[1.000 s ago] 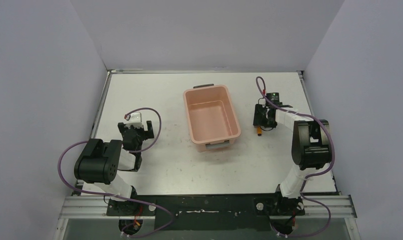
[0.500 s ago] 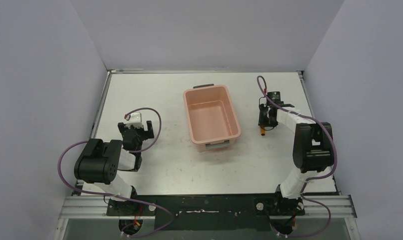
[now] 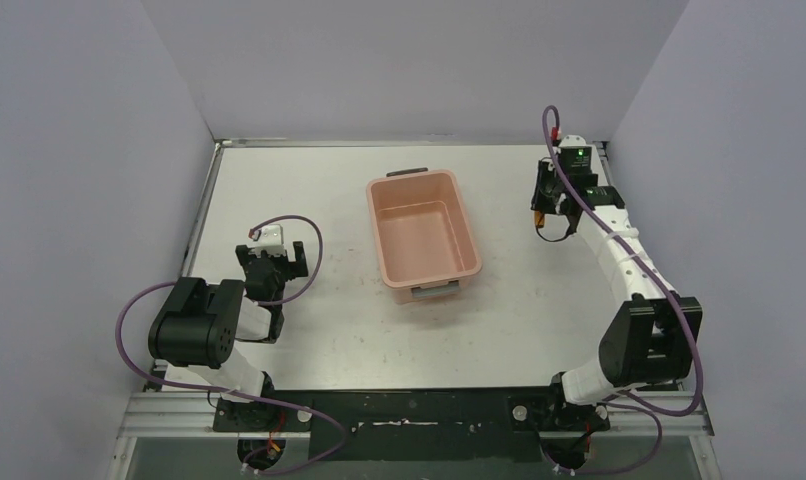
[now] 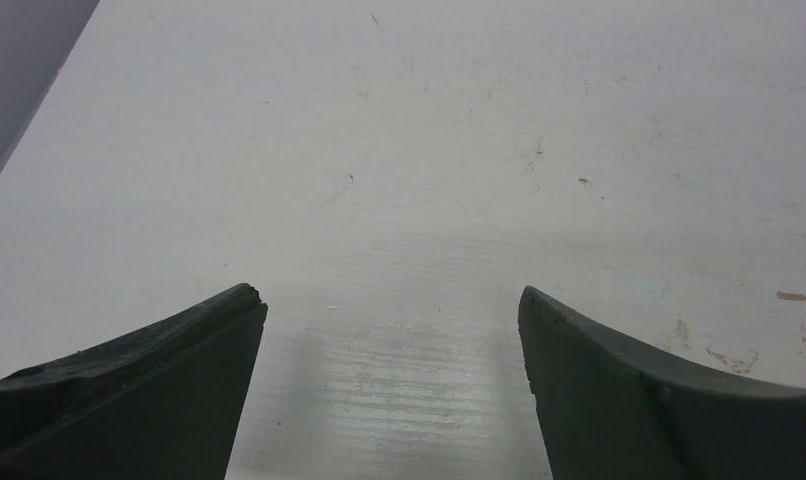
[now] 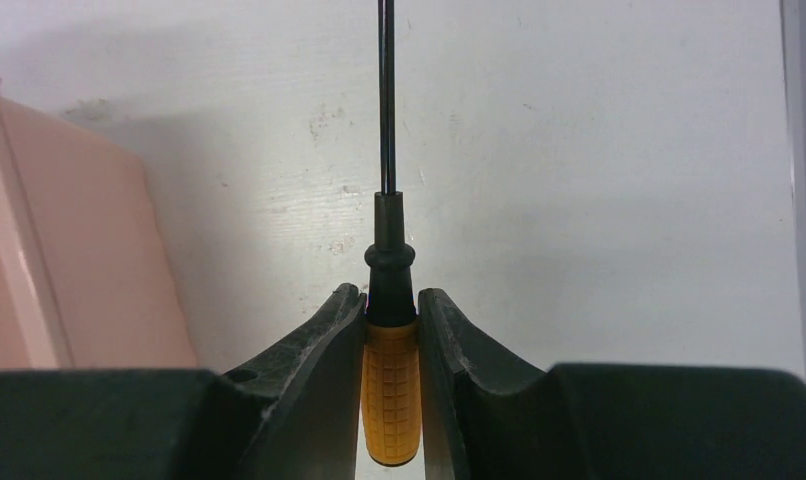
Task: Put the screwdriver in the bin
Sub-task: Pick up the screwdriver from the center of the board.
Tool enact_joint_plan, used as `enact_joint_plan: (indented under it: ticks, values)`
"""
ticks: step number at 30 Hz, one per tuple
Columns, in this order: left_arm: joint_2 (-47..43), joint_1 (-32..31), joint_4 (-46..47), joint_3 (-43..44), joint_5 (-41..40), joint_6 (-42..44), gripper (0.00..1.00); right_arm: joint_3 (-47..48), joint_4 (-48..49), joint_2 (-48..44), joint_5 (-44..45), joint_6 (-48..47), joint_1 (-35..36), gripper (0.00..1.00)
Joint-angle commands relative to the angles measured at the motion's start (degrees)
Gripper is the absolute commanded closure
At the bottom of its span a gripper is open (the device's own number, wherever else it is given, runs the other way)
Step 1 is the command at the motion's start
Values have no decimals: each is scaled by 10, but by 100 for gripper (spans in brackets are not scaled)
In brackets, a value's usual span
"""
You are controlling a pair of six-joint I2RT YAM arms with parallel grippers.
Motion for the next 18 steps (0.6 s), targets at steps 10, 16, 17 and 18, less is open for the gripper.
enact_joint_plan:
  ticks: [10, 16, 17, 18]
  values:
    - [-2, -2, 32, 13, -1, -5, 3, 72, -33, -66, 8, -5, 10, 92]
    - [-2, -1, 32, 13, -2, -5, 3, 81, -44, -61, 9, -3, 26, 92]
    - [-2, -2, 32, 13, -1, -5, 3, 82, -46, -58, 10, -2, 32, 92]
    - [-2, -1, 32, 13, -1, -5, 3, 83, -47, -56, 12, 0, 39, 92]
